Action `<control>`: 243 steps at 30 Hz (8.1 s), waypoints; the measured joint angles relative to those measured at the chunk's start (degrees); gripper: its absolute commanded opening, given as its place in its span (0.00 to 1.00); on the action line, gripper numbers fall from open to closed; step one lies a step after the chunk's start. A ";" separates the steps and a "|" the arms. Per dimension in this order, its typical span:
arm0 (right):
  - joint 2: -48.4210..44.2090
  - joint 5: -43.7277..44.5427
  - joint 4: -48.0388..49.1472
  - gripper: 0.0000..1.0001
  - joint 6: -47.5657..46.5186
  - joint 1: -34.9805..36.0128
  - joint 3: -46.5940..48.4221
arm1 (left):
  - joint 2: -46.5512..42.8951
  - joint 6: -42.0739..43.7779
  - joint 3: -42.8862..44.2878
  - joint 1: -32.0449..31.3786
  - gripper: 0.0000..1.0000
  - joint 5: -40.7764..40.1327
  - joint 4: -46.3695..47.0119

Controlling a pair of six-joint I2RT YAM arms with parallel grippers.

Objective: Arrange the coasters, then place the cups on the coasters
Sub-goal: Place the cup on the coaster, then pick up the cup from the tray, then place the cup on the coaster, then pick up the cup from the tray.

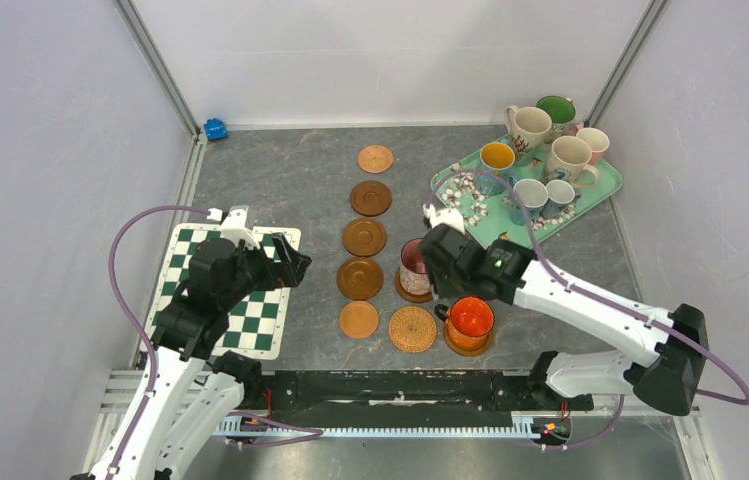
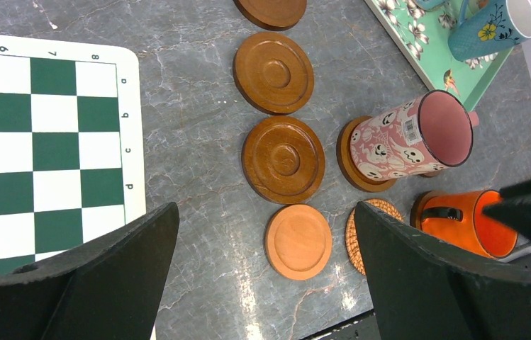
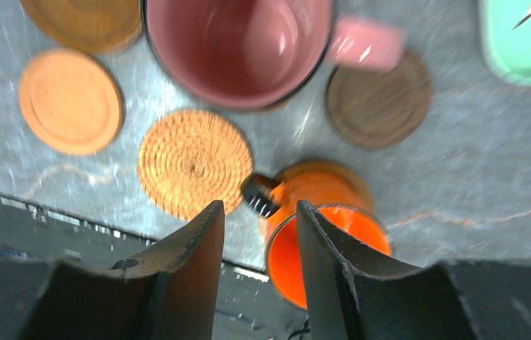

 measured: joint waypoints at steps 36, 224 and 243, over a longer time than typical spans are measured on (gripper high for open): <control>40.35 -9.33 19.98 0.45 -41.94 -47.01 43.71 | 0.63 0.00 0.00 0.00 1.00 -1.46 -0.02; 6.64 -22.12 15.69 0.46 -39.19 8.41 12.04 | -4.17 -0.72 0.09 0.00 1.00 -14.67 -3.85; 9.01 4.76 15.10 0.39 -29.57 -21.14 18.53 | -4.28 -0.72 0.09 0.00 1.00 -11.74 -3.74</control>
